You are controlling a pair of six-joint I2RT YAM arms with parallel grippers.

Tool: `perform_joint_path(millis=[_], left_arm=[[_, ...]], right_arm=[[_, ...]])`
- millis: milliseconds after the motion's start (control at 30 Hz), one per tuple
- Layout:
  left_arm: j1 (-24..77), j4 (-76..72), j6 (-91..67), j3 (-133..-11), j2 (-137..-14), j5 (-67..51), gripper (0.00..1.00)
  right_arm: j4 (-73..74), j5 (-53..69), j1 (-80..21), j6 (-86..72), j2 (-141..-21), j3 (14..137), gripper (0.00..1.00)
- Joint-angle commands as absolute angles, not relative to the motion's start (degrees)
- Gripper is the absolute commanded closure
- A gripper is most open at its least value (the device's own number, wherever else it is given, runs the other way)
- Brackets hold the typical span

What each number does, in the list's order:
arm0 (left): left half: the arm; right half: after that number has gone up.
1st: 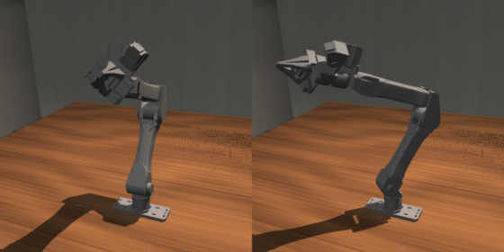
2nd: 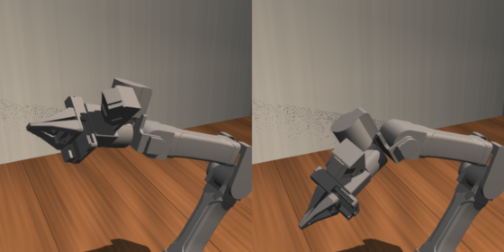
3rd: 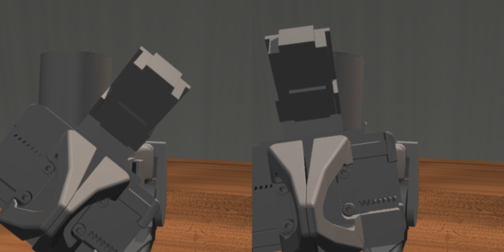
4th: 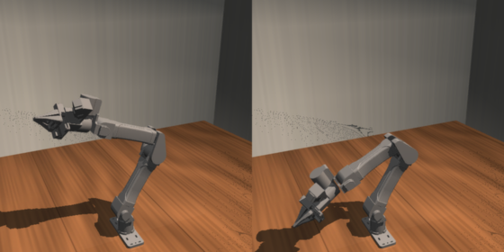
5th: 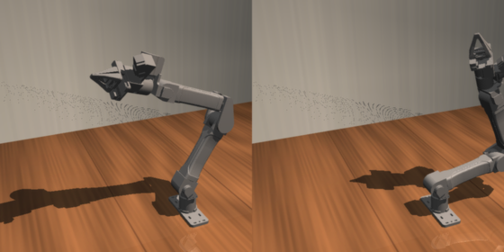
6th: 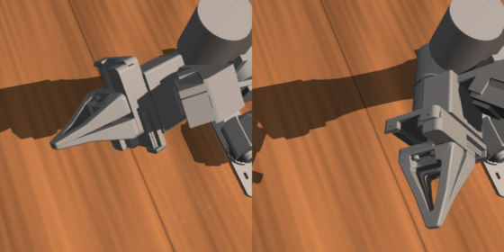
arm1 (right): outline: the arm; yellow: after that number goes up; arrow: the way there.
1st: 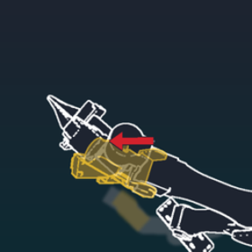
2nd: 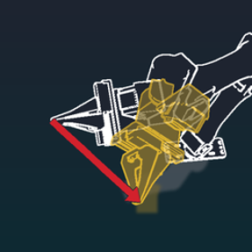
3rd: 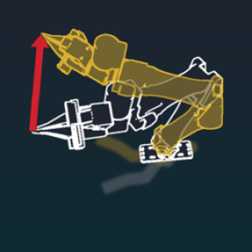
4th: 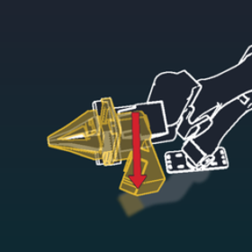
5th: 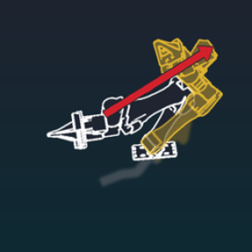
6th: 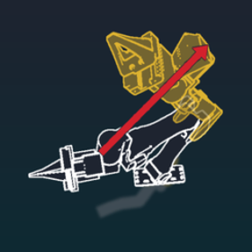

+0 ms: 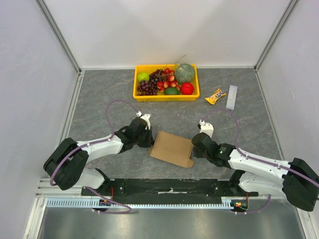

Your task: Fold the paper box

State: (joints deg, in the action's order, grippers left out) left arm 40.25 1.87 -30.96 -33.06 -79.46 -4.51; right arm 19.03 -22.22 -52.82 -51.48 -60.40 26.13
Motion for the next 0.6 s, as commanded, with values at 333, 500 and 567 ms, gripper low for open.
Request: perform_joint_path(millis=[333, 500, 567], left_arm=[[40.34, -1.23, -30.32, -34.1, -76.9, -6.5, 0.98], [40.25, -1.05, -30.59, -34.1, -76.9, -5.54, 0.98], [40.25, -0.88, -30.67, -34.36, -76.99, -5.1, 0.98]], right_arm=[[11.34, -10.02, -44.91, -39.29, -68.73, 33.66, 1.0], [10.37, -9.14, -43.77, -36.66, -71.63, 36.99, 1.0], [10.11, -8.88, -43.24, -35.51, -73.03, 38.49, 1.0]])
